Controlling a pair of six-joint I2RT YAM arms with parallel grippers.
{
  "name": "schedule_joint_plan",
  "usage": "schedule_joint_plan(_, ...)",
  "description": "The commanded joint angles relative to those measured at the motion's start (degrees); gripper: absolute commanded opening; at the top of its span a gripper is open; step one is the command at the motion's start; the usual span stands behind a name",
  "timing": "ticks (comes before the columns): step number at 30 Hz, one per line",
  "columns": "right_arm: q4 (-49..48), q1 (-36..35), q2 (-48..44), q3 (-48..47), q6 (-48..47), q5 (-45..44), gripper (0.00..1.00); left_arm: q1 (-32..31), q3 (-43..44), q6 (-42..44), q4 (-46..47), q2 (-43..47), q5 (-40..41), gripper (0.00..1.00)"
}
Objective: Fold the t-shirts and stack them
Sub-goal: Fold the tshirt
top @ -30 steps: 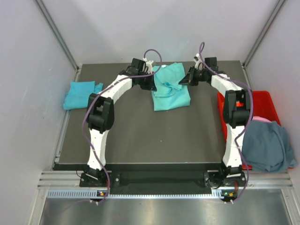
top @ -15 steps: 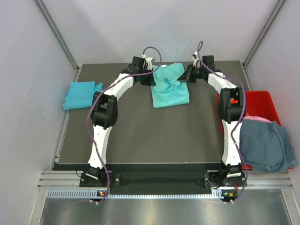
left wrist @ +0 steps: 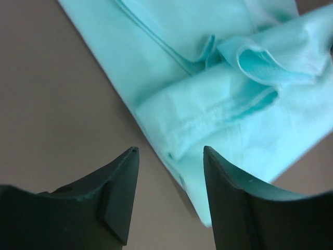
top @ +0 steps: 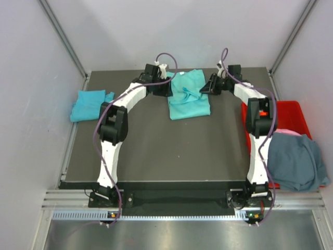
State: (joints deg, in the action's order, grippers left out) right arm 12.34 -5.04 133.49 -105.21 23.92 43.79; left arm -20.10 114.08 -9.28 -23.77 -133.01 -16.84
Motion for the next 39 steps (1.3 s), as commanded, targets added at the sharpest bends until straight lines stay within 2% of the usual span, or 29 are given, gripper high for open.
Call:
schedule_joint_plan(1, -3.1, 2.2, -11.0, 4.5, -5.8, -0.5, 0.31, 0.6, -7.1, -2.7, 6.6, 13.1, 0.0, 0.58)
schedule_joint_plan(4, -2.0, 3.2, -17.1, 9.9, -9.1, -0.3, 0.37, 0.6, -14.0, -5.3, 7.9, 20.1, -1.3, 0.62)
schedule_joint_plan(8, 0.1, 3.8, -20.4, 16.0, -12.1, 0.9, 0.4, 0.6, -25.5, -9.3, 12.8, 25.3, -4.9, 0.71)
schedule_joint_plan(12, 3.8, 3.8, -19.2, 18.8, -13.4, 2.5, 0.41, 0.6, -33.4, -12.0, 15.8, 25.4, -8.0, 0.75)
schedule_joint_plan(15, 5.1, 3.9, -17.2, 19.3, -14.6, 2.5, 0.42, 0.7, -35.5, -13.9, 17.2, 23.9, -10.0, 0.77)
schedule_joint_plan(25, 8.1, 4.0, -13.5, 19.3, -17.0, 0.9, 0.44, 2.7, -36.5, -18.8, 19.5, 17.4, -14.6, 0.79)
schedule_joint_plan(39, 9.4, 4.1, -8.4, 19.1, -18.6, -0.8, 0.46, 2.8, -28.4, -21.6, 19.5, 6.1, -17.6, 0.77)
